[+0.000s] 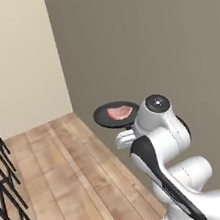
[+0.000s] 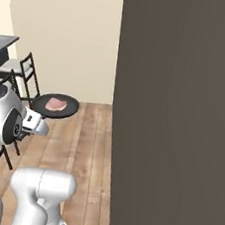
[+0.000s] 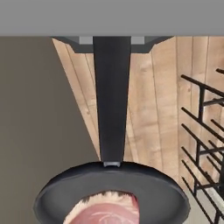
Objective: Pick up the pan with the steak in it and place it on the dining table. Then place the steak on the plate.
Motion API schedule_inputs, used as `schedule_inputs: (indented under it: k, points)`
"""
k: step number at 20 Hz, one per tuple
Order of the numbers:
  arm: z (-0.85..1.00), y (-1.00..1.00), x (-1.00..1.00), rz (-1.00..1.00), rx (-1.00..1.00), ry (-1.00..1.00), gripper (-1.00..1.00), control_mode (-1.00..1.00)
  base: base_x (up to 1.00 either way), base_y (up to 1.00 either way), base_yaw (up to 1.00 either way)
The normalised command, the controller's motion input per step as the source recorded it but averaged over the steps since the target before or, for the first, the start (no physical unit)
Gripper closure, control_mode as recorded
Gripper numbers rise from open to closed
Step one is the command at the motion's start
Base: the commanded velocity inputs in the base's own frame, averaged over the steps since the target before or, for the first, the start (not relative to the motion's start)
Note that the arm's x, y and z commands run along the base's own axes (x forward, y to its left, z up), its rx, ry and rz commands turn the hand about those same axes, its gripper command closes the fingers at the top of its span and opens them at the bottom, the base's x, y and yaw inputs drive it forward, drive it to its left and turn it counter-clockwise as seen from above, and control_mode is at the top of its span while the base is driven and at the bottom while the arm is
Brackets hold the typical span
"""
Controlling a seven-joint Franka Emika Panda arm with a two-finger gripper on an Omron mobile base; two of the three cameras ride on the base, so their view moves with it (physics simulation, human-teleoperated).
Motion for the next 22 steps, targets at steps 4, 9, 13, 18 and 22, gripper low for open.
schedule_inputs:
  k: [4, 9, 13, 18, 22]
  points:
    - [0.0, 0.0, 0.0, 0.0, 0.0, 0.0, 1.0, 1.0, 1.0, 0.01, 0.0]
    - [0.0, 0.0, 0.0, 0.0, 0.0, 0.0, 1.0, 1.0, 1.0, 0.16, -0.01]
    - [0.0, 0.0, 0.0, 0.0, 0.0, 0.0, 1.0, 1.0, 1.0, 0.17, -0.02]
    - [0.0, 0.0, 0.0, 0.0, 0.0, 0.0, 1.0, 1.0, 1.0, 0.15, -0.02]
    - [0.0, 0.0, 0.0, 0.0, 0.0, 0.0, 1.0, 1.0, 1.0, 0.14, -0.02]
